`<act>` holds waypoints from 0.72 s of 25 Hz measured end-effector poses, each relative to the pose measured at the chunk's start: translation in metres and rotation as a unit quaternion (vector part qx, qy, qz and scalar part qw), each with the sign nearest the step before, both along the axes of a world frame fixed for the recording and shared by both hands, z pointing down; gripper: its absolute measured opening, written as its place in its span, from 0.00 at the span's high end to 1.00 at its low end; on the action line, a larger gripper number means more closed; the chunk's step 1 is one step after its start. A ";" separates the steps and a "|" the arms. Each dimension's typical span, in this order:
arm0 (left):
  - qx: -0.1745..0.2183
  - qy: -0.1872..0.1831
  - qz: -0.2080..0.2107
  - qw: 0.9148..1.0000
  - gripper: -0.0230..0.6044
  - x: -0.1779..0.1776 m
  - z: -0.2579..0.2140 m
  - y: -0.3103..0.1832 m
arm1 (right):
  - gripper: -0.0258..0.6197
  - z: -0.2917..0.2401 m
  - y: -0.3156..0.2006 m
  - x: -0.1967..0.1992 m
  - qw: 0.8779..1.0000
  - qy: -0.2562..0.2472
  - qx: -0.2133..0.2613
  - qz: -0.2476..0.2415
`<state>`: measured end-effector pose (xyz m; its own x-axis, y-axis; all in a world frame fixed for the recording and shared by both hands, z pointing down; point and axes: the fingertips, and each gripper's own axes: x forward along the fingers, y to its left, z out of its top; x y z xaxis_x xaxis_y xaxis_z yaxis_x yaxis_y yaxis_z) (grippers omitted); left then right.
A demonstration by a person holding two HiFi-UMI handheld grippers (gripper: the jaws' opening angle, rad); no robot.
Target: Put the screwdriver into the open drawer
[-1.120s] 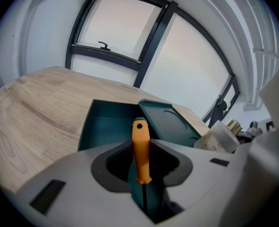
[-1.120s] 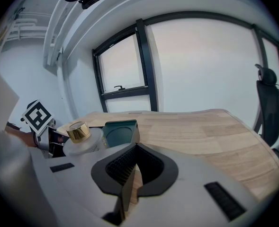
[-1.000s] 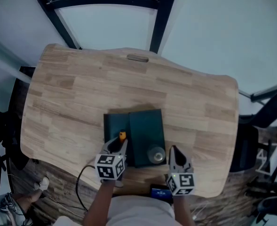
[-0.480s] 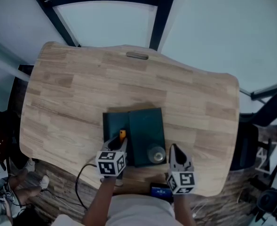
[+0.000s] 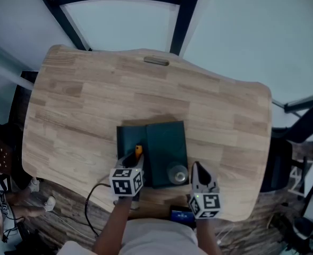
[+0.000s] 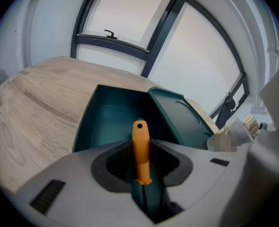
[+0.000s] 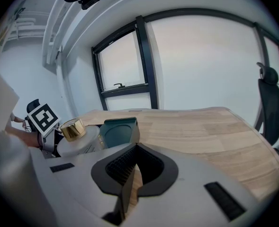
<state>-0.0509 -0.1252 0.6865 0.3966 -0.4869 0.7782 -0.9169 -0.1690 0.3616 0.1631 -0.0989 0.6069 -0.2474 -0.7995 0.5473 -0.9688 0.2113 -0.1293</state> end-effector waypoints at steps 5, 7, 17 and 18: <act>-0.015 -0.004 -0.001 1.000 0.79 0.000 0.005 0.001 | 0.96 -0.001 0.000 0.003 1.000 0.002 -0.003 0.004; -0.020 -0.007 -0.004 1.000 0.79 -0.001 0.007 0.001 | 0.96 0.000 0.000 0.004 1.000 0.002 -0.005 0.006; -0.030 -0.016 -0.007 0.999 0.79 -0.001 0.010 0.000 | 0.96 0.000 0.000 0.002 1.000 0.001 -0.006 0.003; -0.033 -0.015 -0.008 0.999 0.79 -0.001 0.010 0.001 | 0.96 0.000 0.000 0.002 1.000 0.000 -0.006 0.003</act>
